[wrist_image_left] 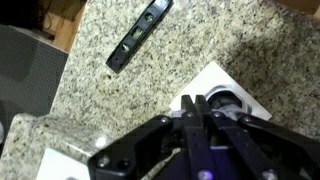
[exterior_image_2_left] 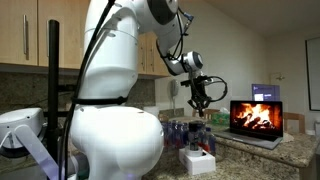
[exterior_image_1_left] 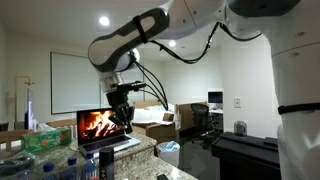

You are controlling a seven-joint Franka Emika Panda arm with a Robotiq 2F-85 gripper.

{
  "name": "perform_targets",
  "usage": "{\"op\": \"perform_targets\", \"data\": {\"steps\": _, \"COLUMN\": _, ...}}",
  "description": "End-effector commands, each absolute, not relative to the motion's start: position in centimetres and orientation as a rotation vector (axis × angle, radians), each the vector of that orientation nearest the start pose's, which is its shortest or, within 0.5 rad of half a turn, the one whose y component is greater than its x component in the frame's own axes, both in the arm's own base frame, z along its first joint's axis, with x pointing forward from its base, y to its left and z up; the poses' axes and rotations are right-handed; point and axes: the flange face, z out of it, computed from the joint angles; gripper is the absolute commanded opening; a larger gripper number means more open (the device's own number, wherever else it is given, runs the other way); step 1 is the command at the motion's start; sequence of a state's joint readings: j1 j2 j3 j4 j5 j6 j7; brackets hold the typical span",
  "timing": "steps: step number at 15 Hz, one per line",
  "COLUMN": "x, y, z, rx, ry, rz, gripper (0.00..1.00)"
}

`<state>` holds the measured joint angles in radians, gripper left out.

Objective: Shift the remote and spray can to the right

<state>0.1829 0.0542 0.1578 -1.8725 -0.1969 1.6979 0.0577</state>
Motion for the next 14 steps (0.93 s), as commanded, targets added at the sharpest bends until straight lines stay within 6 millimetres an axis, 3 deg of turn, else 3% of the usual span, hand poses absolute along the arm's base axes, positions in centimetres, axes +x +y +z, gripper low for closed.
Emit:
{"op": "perform_targets", "data": {"steps": 1, "x": 54.5, "y": 19.3, "z": 49.7, "rx": -3.375, "ry": -0.695, "rz": 0.178, "gripper": 0.34}}
{"op": "perform_targets", "data": {"steps": 3, "x": 55.2, "y": 20.5, "z": 50.0, "rx": -3.346, "ry": -0.811, "rz": 0.113, "gripper": 0.36}}
{"op": "perform_targets", "data": {"steps": 4, "x": 55.7, "y": 20.9, "z": 49.5, "rx": -3.324, "ry": -0.861, "rz": 0.089, "gripper": 0.42}}
{"op": "perform_targets", "data": {"steps": 13, "x": 58.6, "y": 23.5, "z": 41.1, "rx": -2.951, "ry": -1.318, "rz": 0.150, "gripper": 0.99}}
{"op": "perform_targets", "data": {"steps": 14, "x": 58.3, "y": 24.1, "z": 40.8, "rx": -2.919, "ry": -1.359, "rz": 0.169, "gripper": 0.99}}
